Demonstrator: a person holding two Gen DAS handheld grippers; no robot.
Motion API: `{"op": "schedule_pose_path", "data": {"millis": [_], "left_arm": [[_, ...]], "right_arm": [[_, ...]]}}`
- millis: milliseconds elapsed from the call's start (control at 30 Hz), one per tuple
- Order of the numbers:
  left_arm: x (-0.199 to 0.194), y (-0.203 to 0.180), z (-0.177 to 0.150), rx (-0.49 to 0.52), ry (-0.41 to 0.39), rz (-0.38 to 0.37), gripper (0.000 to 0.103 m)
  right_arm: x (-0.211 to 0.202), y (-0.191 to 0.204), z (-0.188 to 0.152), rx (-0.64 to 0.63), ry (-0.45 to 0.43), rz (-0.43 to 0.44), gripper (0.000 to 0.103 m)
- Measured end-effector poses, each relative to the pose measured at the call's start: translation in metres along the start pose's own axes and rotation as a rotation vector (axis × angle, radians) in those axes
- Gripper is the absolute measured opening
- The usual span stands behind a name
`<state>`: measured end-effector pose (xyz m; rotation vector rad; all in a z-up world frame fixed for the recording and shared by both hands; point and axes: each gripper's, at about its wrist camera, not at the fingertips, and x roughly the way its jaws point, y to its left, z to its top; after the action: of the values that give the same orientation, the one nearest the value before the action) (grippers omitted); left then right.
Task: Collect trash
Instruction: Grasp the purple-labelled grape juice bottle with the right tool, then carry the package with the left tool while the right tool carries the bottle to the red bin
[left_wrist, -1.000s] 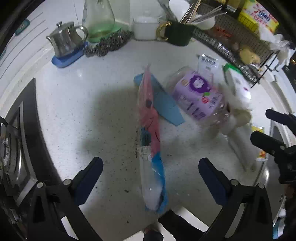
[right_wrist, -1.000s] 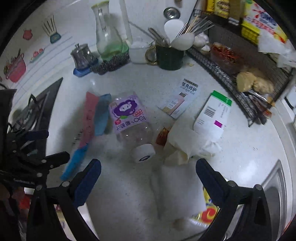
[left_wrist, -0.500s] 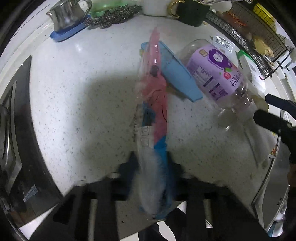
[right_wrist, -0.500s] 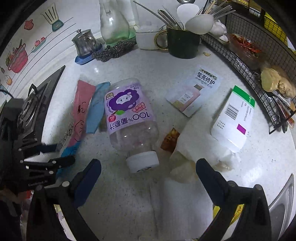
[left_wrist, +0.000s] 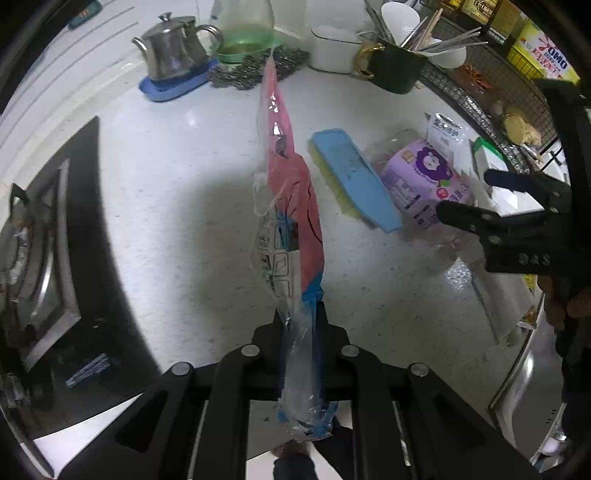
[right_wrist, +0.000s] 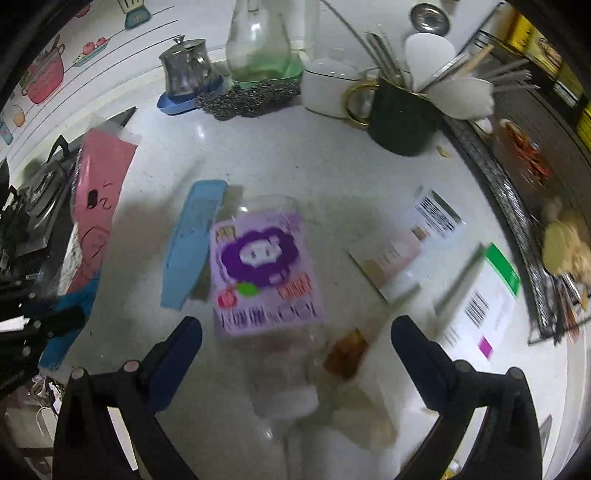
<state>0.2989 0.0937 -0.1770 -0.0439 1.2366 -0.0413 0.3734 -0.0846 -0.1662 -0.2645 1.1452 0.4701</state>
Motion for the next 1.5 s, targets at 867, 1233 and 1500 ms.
{"op": "schedule_pose_path", "data": {"millis": [867, 1233, 1500], "left_arm": [[-0.058, 0.002, -0.043, 0.041, -0.065, -0.016, 0.011], [-0.107, 0.006, -0.106, 0.122, -0.117, -0.075, 0.011], [-0.140, 0.021, -0.174, 0.170, -0.132, -0.121, 0.011]], "right_arm": [[-0.040, 0.033, -0.023, 0.018, -0.043, 0.021, 0.066], [-0.118, 0.099, -0.102, 0.068, -0.069, 0.021, 0.066], [-0.149, 0.164, -0.162, 0.158, -0.053, 0.028, 0.066]]}}
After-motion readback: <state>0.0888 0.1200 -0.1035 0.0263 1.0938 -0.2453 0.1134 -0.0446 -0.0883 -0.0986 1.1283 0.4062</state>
